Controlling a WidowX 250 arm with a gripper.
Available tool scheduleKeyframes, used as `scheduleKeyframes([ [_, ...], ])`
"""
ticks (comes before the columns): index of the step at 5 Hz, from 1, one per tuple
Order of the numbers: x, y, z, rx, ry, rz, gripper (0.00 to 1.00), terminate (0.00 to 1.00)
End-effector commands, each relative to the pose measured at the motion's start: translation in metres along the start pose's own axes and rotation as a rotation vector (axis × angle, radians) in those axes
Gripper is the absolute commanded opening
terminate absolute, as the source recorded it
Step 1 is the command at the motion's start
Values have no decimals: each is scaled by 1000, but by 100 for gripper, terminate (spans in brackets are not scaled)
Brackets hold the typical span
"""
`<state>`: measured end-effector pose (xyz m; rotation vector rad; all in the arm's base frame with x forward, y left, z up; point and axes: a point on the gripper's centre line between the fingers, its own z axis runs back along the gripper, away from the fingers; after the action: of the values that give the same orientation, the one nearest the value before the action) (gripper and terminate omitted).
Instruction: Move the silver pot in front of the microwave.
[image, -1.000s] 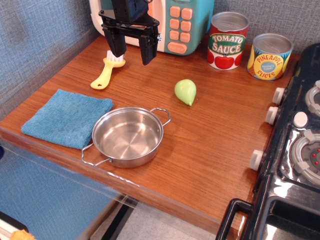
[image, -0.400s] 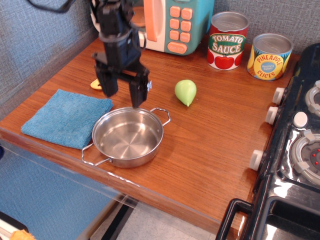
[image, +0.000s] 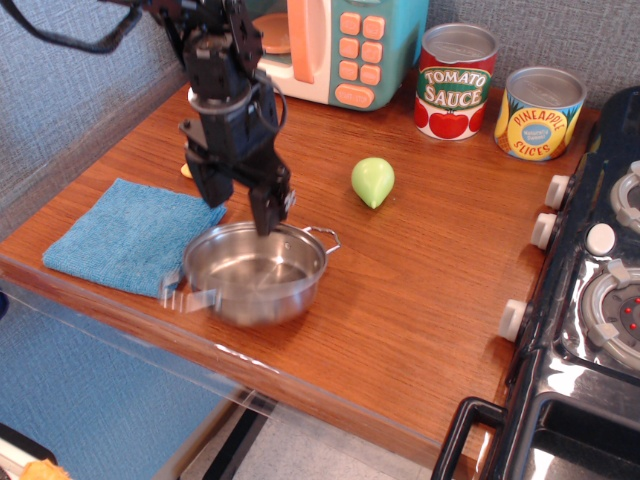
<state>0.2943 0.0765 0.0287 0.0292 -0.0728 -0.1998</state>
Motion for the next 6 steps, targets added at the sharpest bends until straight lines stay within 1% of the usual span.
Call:
scheduleKeyframes([
  [1,5,5,11,15,-40,0,100,0],
  [2,5,7,10,18,-35,6,100,0],
  [3,5,8,3,31,-21,19,0,0],
  [5,6,6,-5,64,-13,14,0,0],
  [6,6,2,1,46,-27,8,0,0],
])
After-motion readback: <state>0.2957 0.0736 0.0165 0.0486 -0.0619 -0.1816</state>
